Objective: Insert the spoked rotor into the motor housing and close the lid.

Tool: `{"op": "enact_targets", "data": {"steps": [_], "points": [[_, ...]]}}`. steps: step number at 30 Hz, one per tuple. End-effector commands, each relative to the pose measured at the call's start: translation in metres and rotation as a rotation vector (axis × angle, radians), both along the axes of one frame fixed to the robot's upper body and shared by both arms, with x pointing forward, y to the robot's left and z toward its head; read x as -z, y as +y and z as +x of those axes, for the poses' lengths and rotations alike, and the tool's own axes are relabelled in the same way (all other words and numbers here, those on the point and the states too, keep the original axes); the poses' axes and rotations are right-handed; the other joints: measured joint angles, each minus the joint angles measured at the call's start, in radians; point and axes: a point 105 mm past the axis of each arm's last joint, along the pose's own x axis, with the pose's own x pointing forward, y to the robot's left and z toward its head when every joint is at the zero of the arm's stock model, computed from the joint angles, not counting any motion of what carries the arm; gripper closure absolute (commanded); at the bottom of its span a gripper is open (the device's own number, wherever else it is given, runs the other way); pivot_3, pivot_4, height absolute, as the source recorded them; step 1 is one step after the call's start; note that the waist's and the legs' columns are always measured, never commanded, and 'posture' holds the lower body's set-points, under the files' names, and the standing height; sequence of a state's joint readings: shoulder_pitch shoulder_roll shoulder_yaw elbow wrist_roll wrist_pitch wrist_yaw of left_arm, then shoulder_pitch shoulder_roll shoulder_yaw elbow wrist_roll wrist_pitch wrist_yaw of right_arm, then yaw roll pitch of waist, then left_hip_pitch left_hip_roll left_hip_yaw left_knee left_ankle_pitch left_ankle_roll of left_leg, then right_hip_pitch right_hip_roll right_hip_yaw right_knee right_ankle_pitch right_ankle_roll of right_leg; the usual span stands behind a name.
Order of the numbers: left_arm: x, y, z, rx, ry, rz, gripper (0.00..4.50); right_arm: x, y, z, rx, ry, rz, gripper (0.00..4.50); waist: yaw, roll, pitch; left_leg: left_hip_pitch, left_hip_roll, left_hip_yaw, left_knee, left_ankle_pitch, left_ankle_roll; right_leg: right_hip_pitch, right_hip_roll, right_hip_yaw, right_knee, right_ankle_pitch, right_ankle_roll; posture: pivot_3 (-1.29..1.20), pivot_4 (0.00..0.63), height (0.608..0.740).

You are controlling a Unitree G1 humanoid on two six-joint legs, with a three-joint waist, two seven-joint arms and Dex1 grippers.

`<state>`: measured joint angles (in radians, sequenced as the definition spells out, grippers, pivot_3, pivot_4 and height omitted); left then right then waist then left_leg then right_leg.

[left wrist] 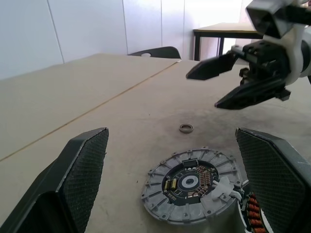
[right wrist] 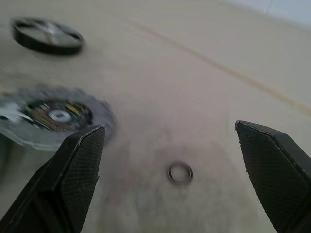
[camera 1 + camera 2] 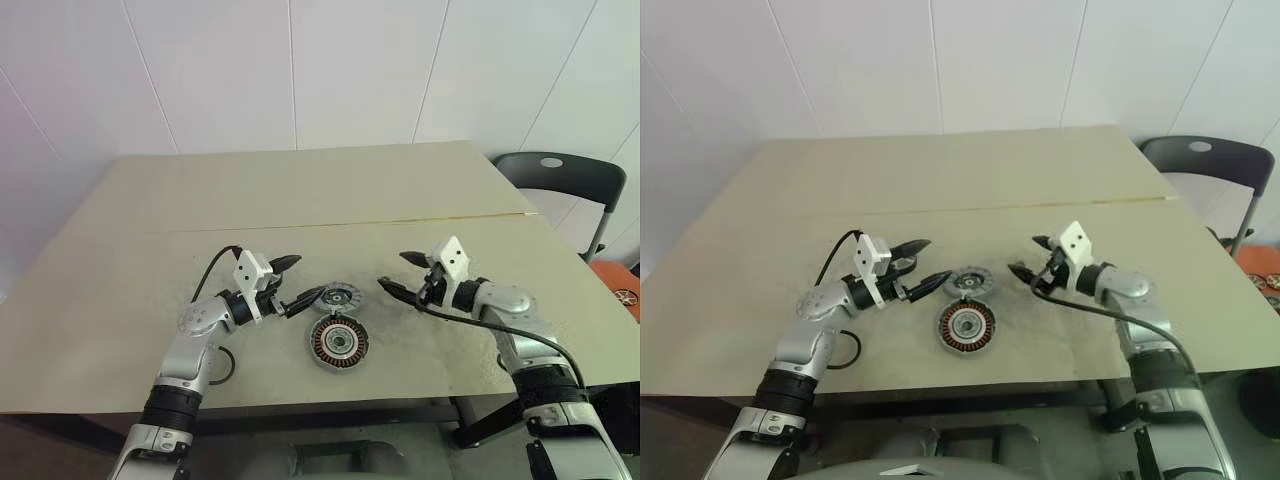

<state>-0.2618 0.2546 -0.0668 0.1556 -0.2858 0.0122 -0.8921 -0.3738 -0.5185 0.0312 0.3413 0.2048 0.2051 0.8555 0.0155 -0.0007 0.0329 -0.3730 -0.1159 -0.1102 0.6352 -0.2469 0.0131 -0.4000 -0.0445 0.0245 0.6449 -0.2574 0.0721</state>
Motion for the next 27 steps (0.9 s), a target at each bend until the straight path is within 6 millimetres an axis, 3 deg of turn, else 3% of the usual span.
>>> {"op": "enact_targets", "data": {"steps": [1,17,22,27], "points": [[-0.01,-0.004,0.002,0.012,-0.044,-0.004,0.03,0.001,0.001,0.009,0.071,0.062,0.022,0.0,0.001,0.0,0.0,0.0,0.0,0.0,0.0,0.0,0.0,0.0,0.0,0.0,0.0,0.0,0.0,0.0,0.0,0.74],[-0.008,-0.005,0.001,0.003,-0.039,-0.007,0.03,0.002,0.012,0.022,0.123,0.085,-0.024,0.0,-0.001,0.0,0.0,-0.001,0.0,0.0,-0.002,0.0,0.0,-0.002,0.0,0.0,-0.002,0.002,0.003,0.0,0.0,0.74],[-0.004,0.0,0.001,0.002,-0.033,0.031,0.03,0.008,0.024,0.019,0.118,0.17,0.075,0.0,-0.002,0.0,0.0,-0.001,0.0,0.0,-0.003,0.0,0.0,-0.002,0.0,0.0,-0.002,0.002,0.003,0.0,0.0,0.74],[-0.004,0.001,0.0,-0.002,-0.036,0.03,0.03,0.024,0.016,0.017,0.159,0.225,0.056,0.0,-0.001,0.0,0.0,-0.001,0.0,0.0,-0.002,0.0,0.0,-0.001,0.0,0.0,-0.002,0.002,0.003,0.0,0.0,0.74]]}}
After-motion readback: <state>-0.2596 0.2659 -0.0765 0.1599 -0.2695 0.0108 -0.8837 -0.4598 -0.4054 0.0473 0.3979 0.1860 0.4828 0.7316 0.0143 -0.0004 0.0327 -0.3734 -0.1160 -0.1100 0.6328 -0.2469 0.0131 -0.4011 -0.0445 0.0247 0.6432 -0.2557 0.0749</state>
